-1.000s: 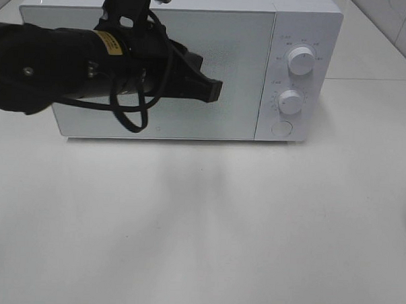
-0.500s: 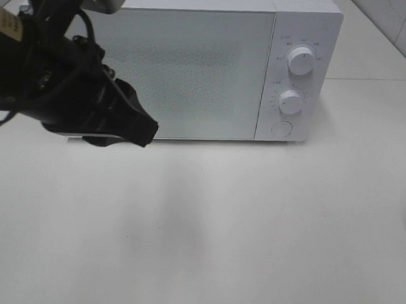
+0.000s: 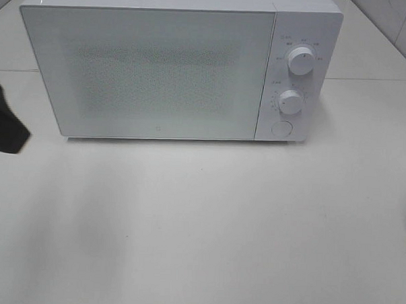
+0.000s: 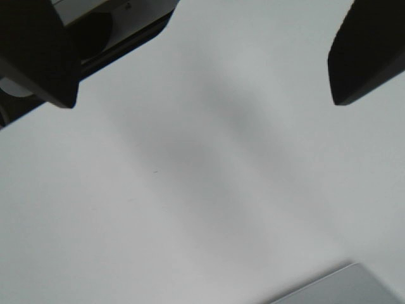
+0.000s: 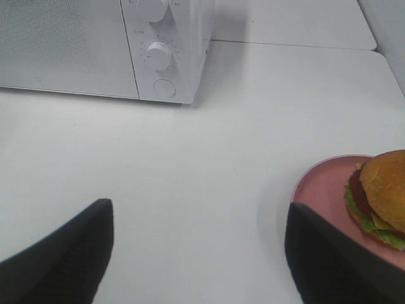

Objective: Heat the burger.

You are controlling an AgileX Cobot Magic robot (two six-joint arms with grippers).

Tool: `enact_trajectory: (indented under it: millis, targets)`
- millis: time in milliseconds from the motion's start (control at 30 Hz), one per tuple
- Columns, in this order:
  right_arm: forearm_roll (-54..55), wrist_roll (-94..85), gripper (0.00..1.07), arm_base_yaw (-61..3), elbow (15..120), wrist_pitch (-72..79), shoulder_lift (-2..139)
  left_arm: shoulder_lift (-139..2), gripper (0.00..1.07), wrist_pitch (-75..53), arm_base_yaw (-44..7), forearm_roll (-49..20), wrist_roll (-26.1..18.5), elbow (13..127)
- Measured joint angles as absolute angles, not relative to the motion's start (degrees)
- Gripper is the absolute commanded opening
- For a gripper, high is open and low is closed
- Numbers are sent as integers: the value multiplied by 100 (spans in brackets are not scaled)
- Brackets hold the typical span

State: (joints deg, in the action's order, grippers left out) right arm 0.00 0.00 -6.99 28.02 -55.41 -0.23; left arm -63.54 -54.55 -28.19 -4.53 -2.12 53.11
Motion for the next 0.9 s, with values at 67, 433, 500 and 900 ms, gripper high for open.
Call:
enact_trajectory:
  millis: [67, 433, 500, 900]
  targets:
    - [0, 0, 74, -699, 2802, -5541, -23, -6176, 102, -5689, -2246, -441, -344, 5311]
    - [0, 0, 74, -699, 2802, -5541, -23, -5174, 102, -6366, 567, -435, -435, 5180]
    - [0, 0, 74, -699, 2802, -5541, -23, -4675, 102, -6383, 659, -527, -458, 4767]
    - [0, 0, 74, -699, 2802, -5541, -23, -1633, 102, -6348, 688, -607, -625, 3174]
